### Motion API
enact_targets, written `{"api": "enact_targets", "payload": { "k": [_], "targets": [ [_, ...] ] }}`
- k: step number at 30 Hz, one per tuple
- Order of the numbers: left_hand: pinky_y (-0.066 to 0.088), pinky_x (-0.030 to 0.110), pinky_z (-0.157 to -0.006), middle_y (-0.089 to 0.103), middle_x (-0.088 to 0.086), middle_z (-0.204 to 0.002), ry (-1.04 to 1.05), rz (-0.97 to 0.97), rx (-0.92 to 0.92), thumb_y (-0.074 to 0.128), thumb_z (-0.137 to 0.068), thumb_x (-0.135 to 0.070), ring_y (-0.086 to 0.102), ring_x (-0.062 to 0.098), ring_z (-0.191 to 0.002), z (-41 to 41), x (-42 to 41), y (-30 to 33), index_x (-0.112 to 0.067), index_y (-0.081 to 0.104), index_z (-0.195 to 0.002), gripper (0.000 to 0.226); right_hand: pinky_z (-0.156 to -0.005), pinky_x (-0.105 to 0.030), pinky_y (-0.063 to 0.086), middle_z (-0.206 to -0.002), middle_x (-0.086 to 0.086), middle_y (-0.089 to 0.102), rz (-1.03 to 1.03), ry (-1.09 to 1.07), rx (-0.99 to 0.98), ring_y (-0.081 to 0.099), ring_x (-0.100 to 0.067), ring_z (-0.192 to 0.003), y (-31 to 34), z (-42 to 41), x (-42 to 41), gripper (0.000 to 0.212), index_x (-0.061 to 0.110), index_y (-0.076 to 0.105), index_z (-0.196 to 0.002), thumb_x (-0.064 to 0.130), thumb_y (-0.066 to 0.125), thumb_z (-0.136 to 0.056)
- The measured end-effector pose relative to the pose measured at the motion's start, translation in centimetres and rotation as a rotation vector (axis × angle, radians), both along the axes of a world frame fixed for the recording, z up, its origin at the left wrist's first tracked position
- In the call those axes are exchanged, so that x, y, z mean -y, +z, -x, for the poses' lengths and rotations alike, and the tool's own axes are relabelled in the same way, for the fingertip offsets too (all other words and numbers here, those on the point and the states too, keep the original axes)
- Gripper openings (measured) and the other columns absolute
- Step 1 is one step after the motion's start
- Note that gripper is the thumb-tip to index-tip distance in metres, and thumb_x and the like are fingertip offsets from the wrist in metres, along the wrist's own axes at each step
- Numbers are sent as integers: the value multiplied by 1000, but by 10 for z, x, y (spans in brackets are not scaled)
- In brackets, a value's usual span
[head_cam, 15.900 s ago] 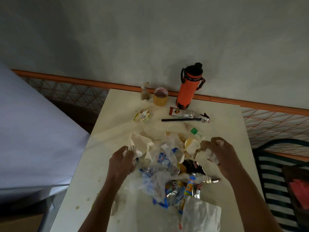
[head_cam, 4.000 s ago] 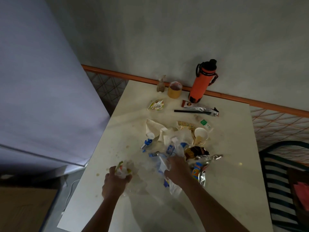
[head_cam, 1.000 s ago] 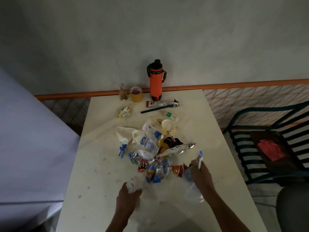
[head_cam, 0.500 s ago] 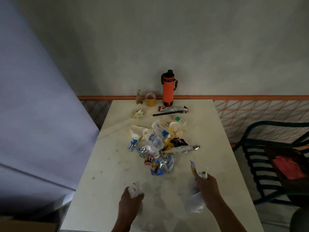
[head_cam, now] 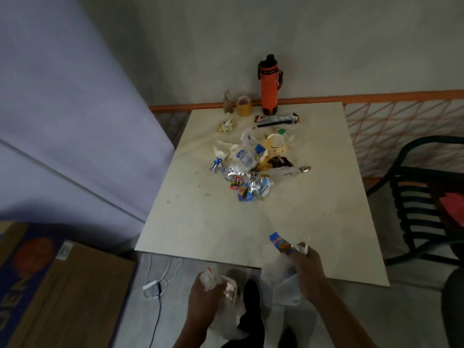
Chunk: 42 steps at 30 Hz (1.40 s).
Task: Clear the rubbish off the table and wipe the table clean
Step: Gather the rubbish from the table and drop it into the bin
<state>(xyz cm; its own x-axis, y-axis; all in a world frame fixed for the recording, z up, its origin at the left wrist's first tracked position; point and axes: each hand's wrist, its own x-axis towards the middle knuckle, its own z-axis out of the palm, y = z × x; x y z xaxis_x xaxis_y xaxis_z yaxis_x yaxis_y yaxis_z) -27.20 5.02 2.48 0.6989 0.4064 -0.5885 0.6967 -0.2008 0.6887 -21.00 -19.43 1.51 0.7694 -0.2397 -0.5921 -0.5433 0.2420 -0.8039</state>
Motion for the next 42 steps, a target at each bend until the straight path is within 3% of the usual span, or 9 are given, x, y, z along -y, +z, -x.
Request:
{"api": "enact_targets", "payload": {
  "k": [5, 9, 13, 17, 21, 24, 28, 32, 42],
  "targets": [
    [58, 43, -82, 75, 0, -93, 17, -10, -55, 76, -56, -49, 71, 23, -89, 41, -22, -9, -26, 70, -101, 51, -44, -22, 37, -51, -2, 44, -7, 117, -79, 42, -19, -50, -18, 26, -15, 26, 11, 52, -66, -1, 60, -87],
    [59, 57, -82, 76, 4, -85, 49, -36, -73, 82, -53, -48, 74, 28, -83, 62, -53, -25, -26, 72, -95, 49, -51, -29, 46, -67, -13, 66, -71, 277, -78, 61, -28, -61, -15, 42, -40, 19, 4, 65, -80, 19, 77, -82],
    [60, 56, -79, 76, 2, -82, 105, -35, -45, 79, -52, -53, 75, 24, -77, 73, -67, -13, -27, 70, -96, 53, -55, -30, 50, -86, -8, 73, -23, 406, -105, 71, -23, -75, -20, 55, -68, 49, 19, 65, -98, 32, 90, -57],
    [60, 54, -78, 75, 2, -77, 139, -35, -46, 76, -50, -55, 74, 25, -73, 87, -88, -11, -29, 67, -92, 50, -57, -30, 45, -66, -8, 67, -27, 398, -140, 62, -21, -61, -28, 59, -95, 17, 15, 71, -68, 15, 86, -61],
    [58, 59, -80, 76, 3, -82, 171, 2, -49, 78, -51, -51, 75, 26, -75, 100, -138, -33, -30, 67, -96, 51, -63, -36, 44, -58, -9, 58, 135, 379, -256, 57, -24, -61, -49, 57, -123, 30, 15, 59, -50, 2, 77, -72],
    [58, 61, -78, 75, 5, -81, 170, 30, -45, 79, -53, -48, 75, 26, -72, 100, -167, -27, -25, 66, -96, 51, -66, -36, 42, -57, -6, 52, 249, 396, -291, 51, -23, -59, -53, 62, -147, 36, 17, 50, -54, 2, 67, -82],
    [59, 56, -80, 75, 2, -82, 58, 35, -73, 75, -55, -51, 75, 24, -75, 88, -212, -24, -27, 64, -97, 49, -58, -28, 41, -69, -11, 57, 290, 359, -303, 52, -21, -61, -58, 82, -192, 23, 9, 56, -69, -1, 57, -90],
    [58, 49, -85, 75, -3, -93, -80, 26, -66, 68, -56, -60, 73, 19, -85, 80, -248, -33, -36, 59, -100, 51, -71, -29, 42, -81, -8, 62, 298, 367, -323, 55, -20, -71, -68, 107, -237, 14, 10, 65, -91, 15, 54, -98],
    [59, 49, -81, 74, 1, -90, -207, -13, -64, 71, -62, -50, 72, 20, -80, 89, -283, -35, -32, 59, -102, 45, -64, -32, 36, -71, -9, 48, 251, 229, -301, 46, -20, -70, -58, 146, -287, 23, 13, 48, -74, 0, 54, -91]
  ]
}}
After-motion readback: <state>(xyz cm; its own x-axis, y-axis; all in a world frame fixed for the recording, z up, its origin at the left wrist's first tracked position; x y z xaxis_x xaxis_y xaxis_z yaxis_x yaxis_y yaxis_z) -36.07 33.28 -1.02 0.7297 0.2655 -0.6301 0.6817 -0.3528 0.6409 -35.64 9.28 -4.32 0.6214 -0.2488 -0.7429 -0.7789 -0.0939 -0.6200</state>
